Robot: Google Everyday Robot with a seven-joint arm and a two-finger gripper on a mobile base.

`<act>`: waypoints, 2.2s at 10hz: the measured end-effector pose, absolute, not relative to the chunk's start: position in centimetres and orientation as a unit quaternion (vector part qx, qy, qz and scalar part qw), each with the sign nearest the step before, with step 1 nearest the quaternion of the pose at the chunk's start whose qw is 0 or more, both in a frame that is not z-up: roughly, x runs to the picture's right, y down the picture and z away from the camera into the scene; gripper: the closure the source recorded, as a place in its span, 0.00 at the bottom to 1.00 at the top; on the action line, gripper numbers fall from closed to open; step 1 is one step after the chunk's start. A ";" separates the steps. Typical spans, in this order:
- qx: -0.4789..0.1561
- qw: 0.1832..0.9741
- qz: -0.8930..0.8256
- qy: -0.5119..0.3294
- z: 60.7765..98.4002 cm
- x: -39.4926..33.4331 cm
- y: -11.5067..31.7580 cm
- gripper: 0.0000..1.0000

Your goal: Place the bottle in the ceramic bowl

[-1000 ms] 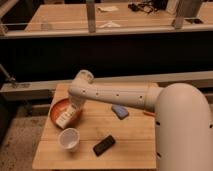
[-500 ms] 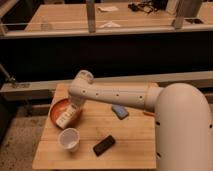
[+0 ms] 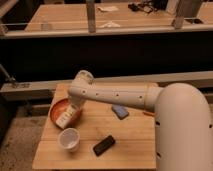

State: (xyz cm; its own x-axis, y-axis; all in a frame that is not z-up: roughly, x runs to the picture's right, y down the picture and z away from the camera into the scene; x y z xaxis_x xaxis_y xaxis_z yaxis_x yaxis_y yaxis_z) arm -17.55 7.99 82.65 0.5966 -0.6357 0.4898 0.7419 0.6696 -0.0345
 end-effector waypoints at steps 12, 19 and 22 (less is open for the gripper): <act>-0.114 0.882 -0.398 -0.224 82.7 -17.6 8.1 0.75; -0.113 0.881 -0.402 -0.222 82.7 -17.7 8.0 0.75; -0.112 0.881 -0.404 -0.221 82.6 -17.7 7.9 0.70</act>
State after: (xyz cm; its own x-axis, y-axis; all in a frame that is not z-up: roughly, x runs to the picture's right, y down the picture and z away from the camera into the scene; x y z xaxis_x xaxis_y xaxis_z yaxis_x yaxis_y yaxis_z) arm -17.72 7.94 82.65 0.5760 -0.6618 0.4798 0.7607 0.6489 -0.0183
